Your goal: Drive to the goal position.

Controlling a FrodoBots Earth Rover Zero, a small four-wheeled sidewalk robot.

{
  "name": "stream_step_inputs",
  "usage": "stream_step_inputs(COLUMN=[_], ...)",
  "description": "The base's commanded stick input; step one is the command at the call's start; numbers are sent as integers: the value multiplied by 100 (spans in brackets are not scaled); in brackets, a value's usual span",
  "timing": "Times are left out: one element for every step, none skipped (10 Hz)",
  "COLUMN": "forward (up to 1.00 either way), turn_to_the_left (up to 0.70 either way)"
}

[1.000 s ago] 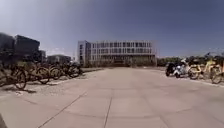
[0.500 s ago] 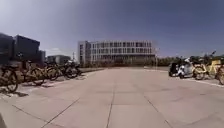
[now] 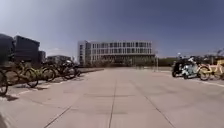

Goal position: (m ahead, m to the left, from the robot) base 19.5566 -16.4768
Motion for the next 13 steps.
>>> stream_step_inputs(forward=[70, 70, 70, 70, 70, 70, 70, 70, 70, 70, 70, 70, 70], turn_to_the_left=[0, 0, 0, 0, 0, 0, 0, 0, 0, 0, 0, 0, 0])
